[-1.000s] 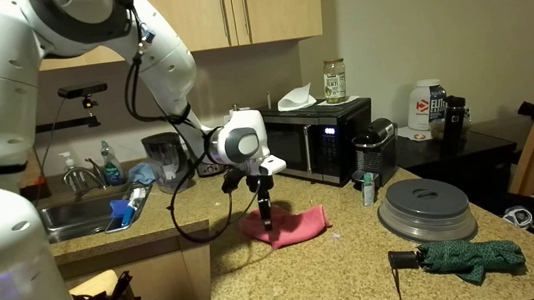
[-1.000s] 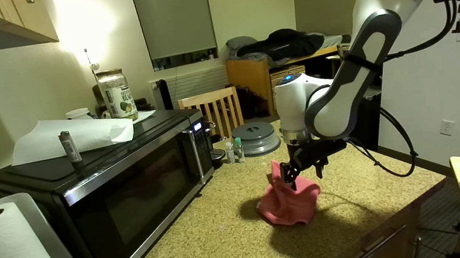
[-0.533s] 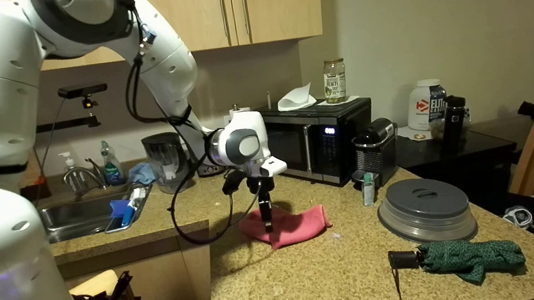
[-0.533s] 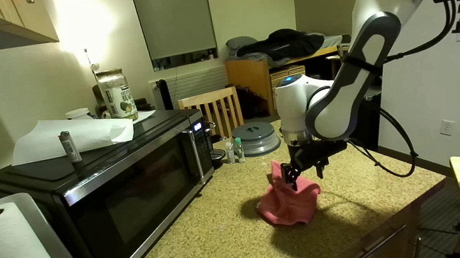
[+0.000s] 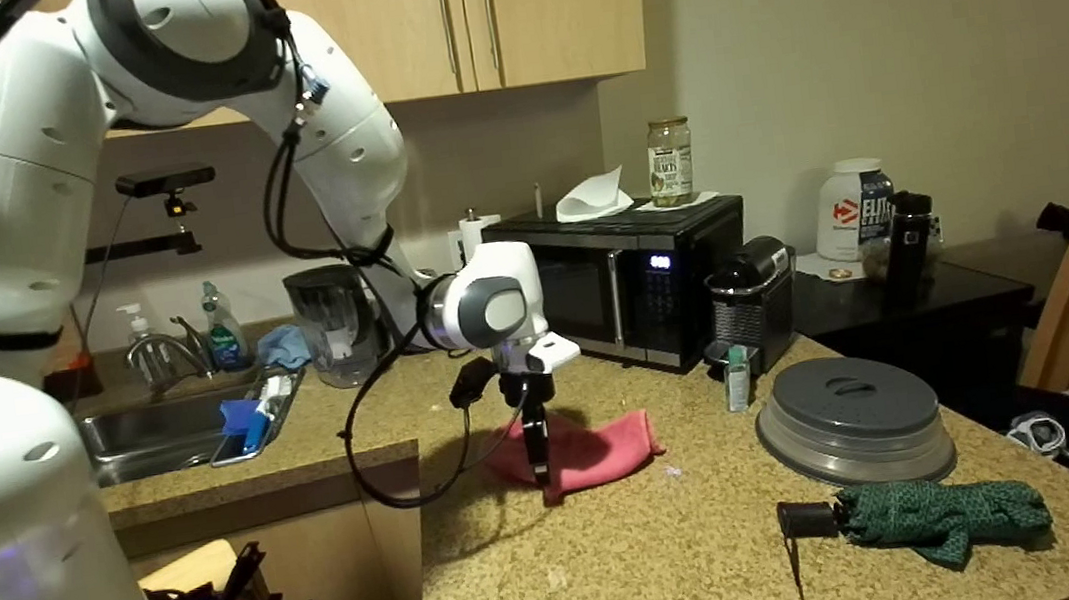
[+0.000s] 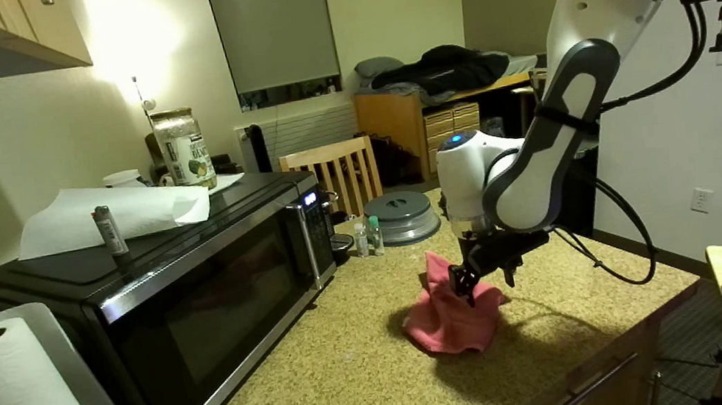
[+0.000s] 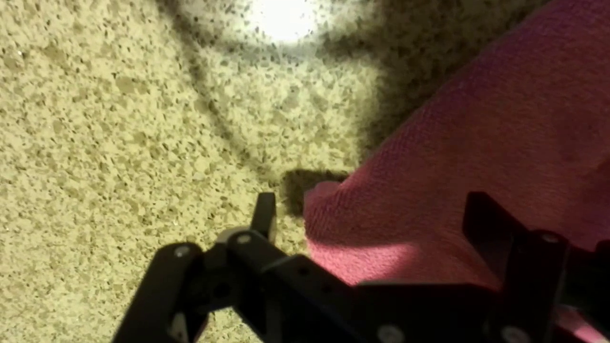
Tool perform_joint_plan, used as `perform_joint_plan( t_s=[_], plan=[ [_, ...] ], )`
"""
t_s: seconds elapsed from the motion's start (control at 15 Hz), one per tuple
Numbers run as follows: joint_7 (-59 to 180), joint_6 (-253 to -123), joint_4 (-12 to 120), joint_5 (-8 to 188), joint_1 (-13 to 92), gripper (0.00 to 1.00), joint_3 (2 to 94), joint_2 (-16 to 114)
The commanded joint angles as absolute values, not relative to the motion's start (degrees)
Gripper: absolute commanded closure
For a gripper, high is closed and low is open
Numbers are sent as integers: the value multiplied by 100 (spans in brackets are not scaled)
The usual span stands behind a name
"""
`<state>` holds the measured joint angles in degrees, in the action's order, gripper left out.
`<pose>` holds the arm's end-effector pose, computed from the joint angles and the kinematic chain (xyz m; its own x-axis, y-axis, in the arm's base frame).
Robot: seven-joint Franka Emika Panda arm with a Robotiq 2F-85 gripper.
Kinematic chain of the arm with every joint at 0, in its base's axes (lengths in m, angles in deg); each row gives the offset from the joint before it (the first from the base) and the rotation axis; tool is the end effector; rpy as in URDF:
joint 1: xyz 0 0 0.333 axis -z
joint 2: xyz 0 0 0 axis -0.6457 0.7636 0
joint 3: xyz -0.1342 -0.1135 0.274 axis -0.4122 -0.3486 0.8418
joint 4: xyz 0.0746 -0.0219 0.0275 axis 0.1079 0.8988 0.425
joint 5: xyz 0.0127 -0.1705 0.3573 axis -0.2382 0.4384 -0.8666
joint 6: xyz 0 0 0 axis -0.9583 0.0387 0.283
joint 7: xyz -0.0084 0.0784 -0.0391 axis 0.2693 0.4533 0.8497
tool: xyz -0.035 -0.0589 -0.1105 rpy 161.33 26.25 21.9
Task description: Spread the cloth on the table
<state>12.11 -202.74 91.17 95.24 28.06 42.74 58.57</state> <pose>0.5277 0.0235 0.1368 0.7403 -0.6711 0.0400 -0.6675 -0.7267 0.1620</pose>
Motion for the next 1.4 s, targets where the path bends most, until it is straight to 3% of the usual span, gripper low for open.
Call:
perform_joint_plan(
  t_s=[0.0,0.2,0.27,0.33,1.0,1.2,1.33],
  plan=[
    [1093,-20628,9196,9500,2816,0,4219,6005],
    [1092,-20846,9204,9414,2811,0,4169,6096],
    [1112,-20917,9198,9348,2827,25,4176,6126],
    [1119,-20956,9187,9277,2833,26,4182,6156],
    [1052,-20801,9068,8907,2742,93,4064,6055],
    [1038,-20693,9014,8967,2698,98,3993,6026],
    [1037,-20664,9007,9011,2664,96,3958,5992]
  ],
)
